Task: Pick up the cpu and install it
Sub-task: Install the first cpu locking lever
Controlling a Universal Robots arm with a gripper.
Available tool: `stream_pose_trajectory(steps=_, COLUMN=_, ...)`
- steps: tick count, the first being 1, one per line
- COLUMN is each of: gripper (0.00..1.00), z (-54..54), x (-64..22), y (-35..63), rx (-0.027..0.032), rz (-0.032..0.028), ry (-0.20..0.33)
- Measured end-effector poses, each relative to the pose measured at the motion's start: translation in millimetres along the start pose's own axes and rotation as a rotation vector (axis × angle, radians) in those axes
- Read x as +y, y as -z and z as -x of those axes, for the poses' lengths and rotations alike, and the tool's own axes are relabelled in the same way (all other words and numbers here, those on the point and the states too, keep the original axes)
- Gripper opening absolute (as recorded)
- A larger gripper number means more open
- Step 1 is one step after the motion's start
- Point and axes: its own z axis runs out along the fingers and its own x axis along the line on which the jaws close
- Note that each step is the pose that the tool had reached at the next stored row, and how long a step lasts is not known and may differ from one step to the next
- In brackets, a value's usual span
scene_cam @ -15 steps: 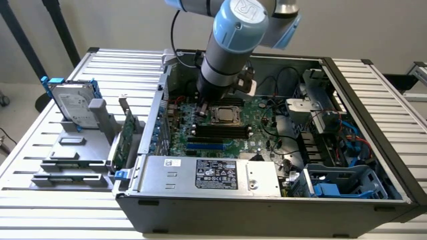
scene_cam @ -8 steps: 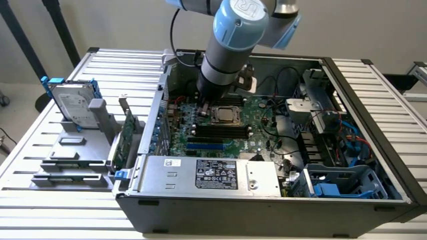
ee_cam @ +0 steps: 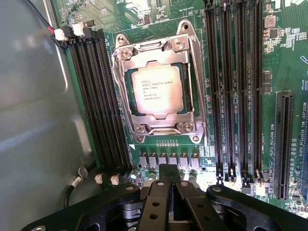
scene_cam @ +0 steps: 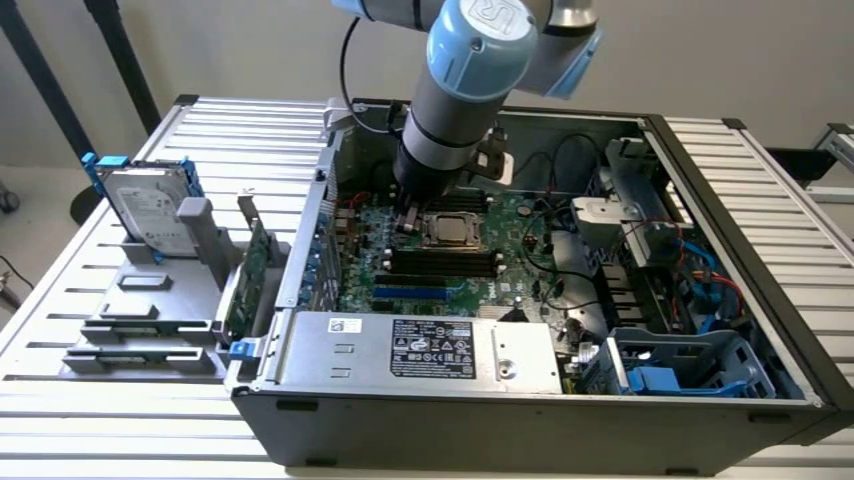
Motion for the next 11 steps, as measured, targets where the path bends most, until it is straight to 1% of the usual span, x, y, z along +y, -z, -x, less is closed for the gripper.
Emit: stream_pose_trajectory(steps=11, gripper=0.11, z=0.0, x=0.0, y=0.0, rx=0.0006, rz=0.0051, ry=0.002)
